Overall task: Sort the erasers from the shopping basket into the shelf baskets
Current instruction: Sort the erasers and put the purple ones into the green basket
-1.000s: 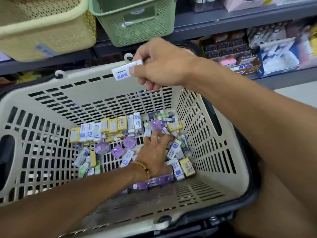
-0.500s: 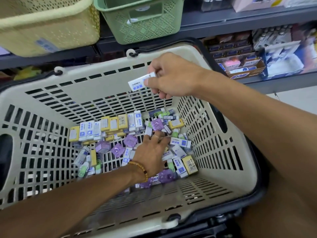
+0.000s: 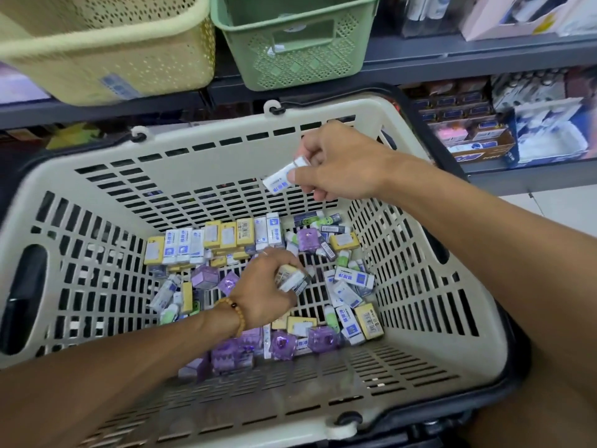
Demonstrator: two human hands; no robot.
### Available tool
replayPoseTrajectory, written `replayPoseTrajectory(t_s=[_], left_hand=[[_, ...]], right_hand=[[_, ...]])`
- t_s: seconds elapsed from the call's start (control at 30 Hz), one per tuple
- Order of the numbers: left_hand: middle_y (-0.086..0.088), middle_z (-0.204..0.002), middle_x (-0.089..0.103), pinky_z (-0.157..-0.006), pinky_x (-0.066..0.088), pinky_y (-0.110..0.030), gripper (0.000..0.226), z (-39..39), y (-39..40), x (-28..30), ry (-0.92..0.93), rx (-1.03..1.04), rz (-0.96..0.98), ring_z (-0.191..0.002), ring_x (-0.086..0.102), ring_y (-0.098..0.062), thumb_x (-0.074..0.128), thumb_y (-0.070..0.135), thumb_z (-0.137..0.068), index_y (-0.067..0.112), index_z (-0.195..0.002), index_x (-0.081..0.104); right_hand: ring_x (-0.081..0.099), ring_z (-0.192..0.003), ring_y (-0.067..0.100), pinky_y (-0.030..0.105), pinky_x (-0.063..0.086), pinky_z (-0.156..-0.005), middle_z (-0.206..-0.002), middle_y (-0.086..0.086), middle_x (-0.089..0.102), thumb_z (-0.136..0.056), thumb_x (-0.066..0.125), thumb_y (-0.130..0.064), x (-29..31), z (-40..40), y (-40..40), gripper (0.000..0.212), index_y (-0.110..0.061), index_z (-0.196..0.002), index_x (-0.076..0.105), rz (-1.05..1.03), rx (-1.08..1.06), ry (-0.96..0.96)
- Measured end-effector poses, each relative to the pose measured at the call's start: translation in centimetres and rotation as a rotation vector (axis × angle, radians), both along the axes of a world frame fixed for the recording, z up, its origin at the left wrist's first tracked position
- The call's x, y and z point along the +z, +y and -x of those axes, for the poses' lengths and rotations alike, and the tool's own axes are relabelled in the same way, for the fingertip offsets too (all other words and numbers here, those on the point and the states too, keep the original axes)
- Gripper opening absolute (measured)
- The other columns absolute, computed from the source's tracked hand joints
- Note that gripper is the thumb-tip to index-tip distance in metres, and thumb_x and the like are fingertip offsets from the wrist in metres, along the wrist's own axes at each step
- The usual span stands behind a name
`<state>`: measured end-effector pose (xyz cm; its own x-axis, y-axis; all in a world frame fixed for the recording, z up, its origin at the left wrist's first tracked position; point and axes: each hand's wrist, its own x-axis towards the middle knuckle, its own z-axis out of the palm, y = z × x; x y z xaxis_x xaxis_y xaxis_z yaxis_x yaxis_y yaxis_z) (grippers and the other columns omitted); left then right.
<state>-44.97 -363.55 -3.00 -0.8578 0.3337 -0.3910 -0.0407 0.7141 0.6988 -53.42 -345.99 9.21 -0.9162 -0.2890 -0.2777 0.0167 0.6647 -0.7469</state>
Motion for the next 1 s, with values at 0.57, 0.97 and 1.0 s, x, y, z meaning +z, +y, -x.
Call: replayPoseTrajectory(t_s=[0.57,0.97,1.0], left_hand=[[-0.021,-0.086,0.062,-0.051,0.053,-0.027,0.048,0.0,-10.2,9.7,-0.558,0.747,-0.808,-0.069,0.068,-0.024,0.068,-0.011,-0.064,0.006,-0.108,0.068],[-0.025,-0.097,0.064,-0.073,0.054,-0.035,0.043,1.2,-10.8,10.0,-0.672,0.747,-0.932,-0.072,0.062,-0.025,0.064,-0.004,-0.067,-0.006,-0.109,0.061],[-0.023,-0.096,0.065,-0.076,0.052,-0.035,0.043,1.3,-10.7,10.0,-0.670,0.750,-0.928,-0.072,0.063,-0.025,0.065,-0.003,-0.066,-0.005,-0.108,0.063]], right_hand=[[0.060,-0.054,0.019,0.030,0.051,-0.054,-0.074,0.017,0.068,-0.096,0.055,-0.001,-8.8,1.7,-7.2,0.014,0.008,-0.088,0.062,-0.118,-0.010,-0.409],[0.070,-0.084,0.017,0.026,0.054,-0.070,-0.106,0.000,0.072,-0.090,0.069,-0.031,-5.1,-0.7,-8.7,0.028,-0.024,-0.117,0.068,0.442,0.105,-0.527],[0.069,-0.083,0.017,0.026,0.054,-0.069,-0.104,0.003,0.071,-0.090,0.069,-0.026,-5.0,-0.9,-9.0,0.030,-0.019,-0.119,0.066,0.488,0.112,-0.546]])
